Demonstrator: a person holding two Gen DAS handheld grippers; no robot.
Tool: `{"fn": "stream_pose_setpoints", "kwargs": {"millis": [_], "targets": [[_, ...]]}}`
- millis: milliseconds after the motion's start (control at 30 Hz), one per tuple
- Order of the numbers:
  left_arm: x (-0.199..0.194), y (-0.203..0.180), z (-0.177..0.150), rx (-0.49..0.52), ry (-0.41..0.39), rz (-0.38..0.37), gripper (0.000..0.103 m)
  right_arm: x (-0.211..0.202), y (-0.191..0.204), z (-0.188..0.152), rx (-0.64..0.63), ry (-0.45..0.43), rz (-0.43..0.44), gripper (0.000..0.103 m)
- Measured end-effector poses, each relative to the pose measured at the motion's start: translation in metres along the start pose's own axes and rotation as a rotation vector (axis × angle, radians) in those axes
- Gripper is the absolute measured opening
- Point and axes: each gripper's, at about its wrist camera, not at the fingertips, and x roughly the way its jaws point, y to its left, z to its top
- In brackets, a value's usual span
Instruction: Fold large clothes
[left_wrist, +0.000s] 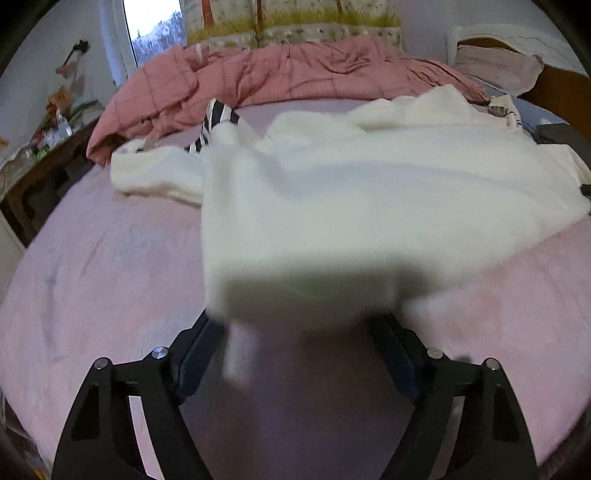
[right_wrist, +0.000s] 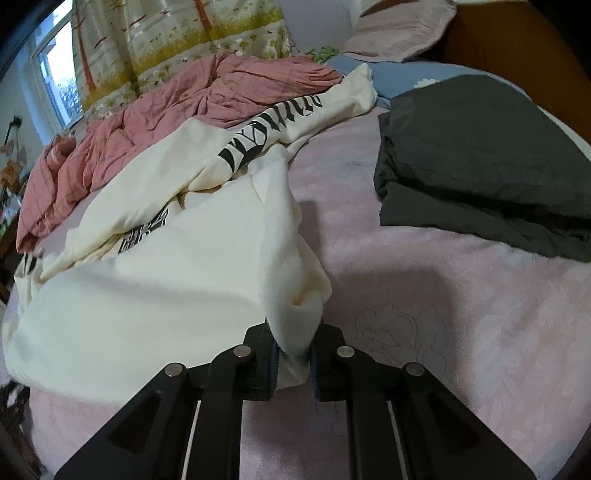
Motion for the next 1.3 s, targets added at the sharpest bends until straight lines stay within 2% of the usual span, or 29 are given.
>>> {"fn": "stream_pose_setpoints", "kwargs": {"millis": [33,67,100,133,200,267,300,433,533,600,667,700,733,767,800,900,933,967,1033,1100,1200,1267,1300], "targets": [[0.002,0.002,0.006,-0.01,-0.005,0.0,0.055,0.0,0.001,0.0,-0.011,-0.002,-0.004,0.013],[0.002,0.002,0.01,-0.006,-0.016,-0.008,0.042,0.0,0.001,0.001,-0.013,-0.009,-0.005,0.013],[-0.001,-0.001,0.012,0.013,-0.045,0.002,0.017,-0.002,-0.001,0.001,0.003,-0.03,0.003,0.013],[-0.007,-0.005,0.012,0.03,-0.083,0.049,0.011,-0.006,-0.002,0.0,0.025,-0.064,0.008,0.01],[-0.024,-0.007,0.015,0.038,-0.156,0.102,0.009,-0.032,-0.002,-0.001,0.077,-0.164,0.013,0.008],[-0.034,-0.004,0.015,0.058,-0.178,0.148,0.009,-0.058,0.002,-0.004,0.071,-0.226,0.013,0.008],[-0.038,0.001,0.012,0.053,-0.178,0.14,0.009,-0.07,0.003,-0.006,0.068,-0.243,0.027,0.008],[-0.049,0.019,-0.013,0.02,-0.167,0.093,0.009,-0.113,-0.006,-0.034,0.104,-0.232,0.056,0.008],[-0.05,0.022,-0.038,0.032,-0.138,0.076,0.009,-0.129,-0.004,-0.064,0.037,-0.2,0.033,0.008],[-0.042,0.022,-0.049,0.049,-0.101,0.066,0.01,-0.118,-0.005,-0.084,-0.003,-0.129,-0.006,0.008],[-0.04,0.014,-0.051,0.084,-0.103,0.106,0.017,-0.094,-0.009,-0.09,-0.008,-0.033,-0.024,0.01],[-0.042,0.01,-0.05,0.096,-0.111,0.131,0.025,-0.087,-0.009,-0.088,-0.024,0.004,-0.031,0.012],[-0.048,0.009,-0.048,0.095,-0.123,0.159,0.038,-0.088,-0.01,-0.086,-0.033,-0.003,-0.029,0.014],[-0.054,0.009,-0.045,0.08,-0.137,0.179,0.045,-0.092,-0.012,-0.085,-0.024,-0.019,-0.023,0.017],[-0.065,0.01,-0.043,0.059,-0.163,0.186,0.051,-0.099,-0.014,-0.085,-0.009,-0.037,-0.02,0.025],[-0.102,0.008,-0.034,0.034,-0.261,0.15,0.052,-0.12,-0.024,-0.076,0.02,-0.113,-0.064,0.047],[-0.116,0.005,-0.028,0.038,-0.296,0.139,0.054,-0.126,-0.025,-0.07,0.022,-0.137,-0.076,0.048],[-0.127,0.0,-0.022,0.044,-0.331,0.125,0.057,-0.133,-0.026,-0.063,0.028,-0.166,-0.083,0.048],[-0.149,-0.011,-0.005,0.054,-0.393,0.089,0.071,-0.139,-0.024,-0.048,0.038,-0.189,-0.066,0.048],[-0.162,-0.024,0.016,0.074,-0.439,0.032,0.072,-0.141,-0.018,-0.027,0.025,-0.198,-0.021,0.048],[-0.15,-0.069,0.065,0.147,-0.422,-0.018,0.072,-0.133,0.0,0.002,0.023,-0.235,0.011,0.048],[-0.131,-0.103,0.098,0.198,-0.412,-0.14,0.072,-0.117,0.011,0.016,0.058,-0.247,0.033,0.048],[-0.122,-0.121,0.112,0.223,-0.43,-0.22,0.078,-0.106,0.015,0.02,0.072,-0.244,0.055,0.048]]}}
